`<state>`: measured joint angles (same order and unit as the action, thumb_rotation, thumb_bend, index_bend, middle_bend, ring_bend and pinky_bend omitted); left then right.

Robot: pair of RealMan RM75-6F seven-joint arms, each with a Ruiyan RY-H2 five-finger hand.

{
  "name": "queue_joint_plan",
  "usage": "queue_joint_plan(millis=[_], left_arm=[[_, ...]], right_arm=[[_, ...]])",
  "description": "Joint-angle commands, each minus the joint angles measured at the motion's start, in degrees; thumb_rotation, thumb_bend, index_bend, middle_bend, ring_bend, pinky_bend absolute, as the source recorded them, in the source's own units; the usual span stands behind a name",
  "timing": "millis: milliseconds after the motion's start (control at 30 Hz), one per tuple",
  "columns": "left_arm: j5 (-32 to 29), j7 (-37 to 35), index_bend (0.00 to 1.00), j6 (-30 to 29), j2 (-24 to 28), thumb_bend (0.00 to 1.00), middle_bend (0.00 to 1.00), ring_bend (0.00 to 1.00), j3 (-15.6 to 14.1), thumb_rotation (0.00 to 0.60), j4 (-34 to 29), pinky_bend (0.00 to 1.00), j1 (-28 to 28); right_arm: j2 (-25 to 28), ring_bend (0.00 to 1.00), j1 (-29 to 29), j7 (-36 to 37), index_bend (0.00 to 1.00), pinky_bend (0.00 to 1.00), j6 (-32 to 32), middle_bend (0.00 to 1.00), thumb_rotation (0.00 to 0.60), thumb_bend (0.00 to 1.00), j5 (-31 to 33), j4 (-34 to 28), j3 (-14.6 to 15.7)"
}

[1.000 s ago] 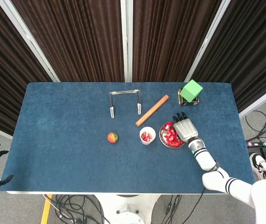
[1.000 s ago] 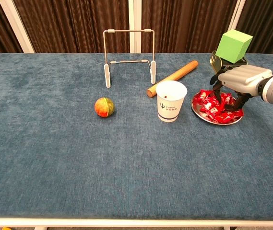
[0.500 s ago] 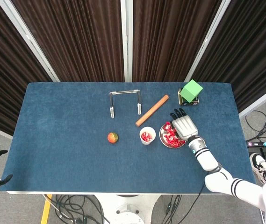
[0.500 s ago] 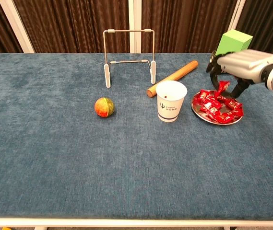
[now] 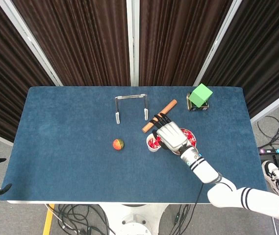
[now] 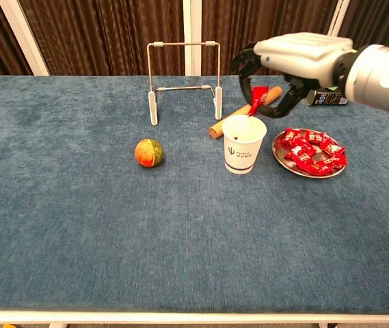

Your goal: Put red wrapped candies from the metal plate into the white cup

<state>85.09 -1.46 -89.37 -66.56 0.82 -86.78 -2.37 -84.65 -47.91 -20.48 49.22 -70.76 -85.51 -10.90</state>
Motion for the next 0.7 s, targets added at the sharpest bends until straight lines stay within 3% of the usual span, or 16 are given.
queue_joint_plan(millis=[33, 333, 567, 700], left_arm=[[0.0, -0.2, 0.32, 0.0, 0.0, 0.0, 0.19, 0.11, 0.0, 0.6, 0.2, 0.19, 0.0], [-0.2, -0.6, 0.32, 0.1, -0.3, 0.0, 0.19, 0.11, 0.1, 0.6, 0.7, 0.19, -0.1], [-0.2, -0.8, 0.32, 0.1, -0.3, 0.0, 0.19, 0.11, 0.2, 0.6, 0.8, 0.19, -0.1], [-0.1, -0.8, 0.32, 0.0, -0.3, 0.0, 0.19, 0.11, 0.2, 0.6, 1.0, 0.19, -0.1]], right_arm=[[-1.5, 0.0, -0.9, -1.8, 0.53, 0.0, -0.7, 0.13, 0.6, 0.37, 1.6, 1.5, 0.2], [-2.5, 0.0, -1.9, -3.7, 0.34, 0.0, -1.2, 0.12, 0.6, 0.29, 3.7, 2.8, 0.7], [0.2, 0.0, 0.3, -0.9, 0.33, 0.0, 2.2, 0.12, 0.6, 0.23, 3.4, 1.7, 0.3], [3.0, 0.0, 2.5, 0.3, 0.37, 0.0, 2.9, 0.13, 0.6, 0.21, 3.7, 1.8, 1.8]])
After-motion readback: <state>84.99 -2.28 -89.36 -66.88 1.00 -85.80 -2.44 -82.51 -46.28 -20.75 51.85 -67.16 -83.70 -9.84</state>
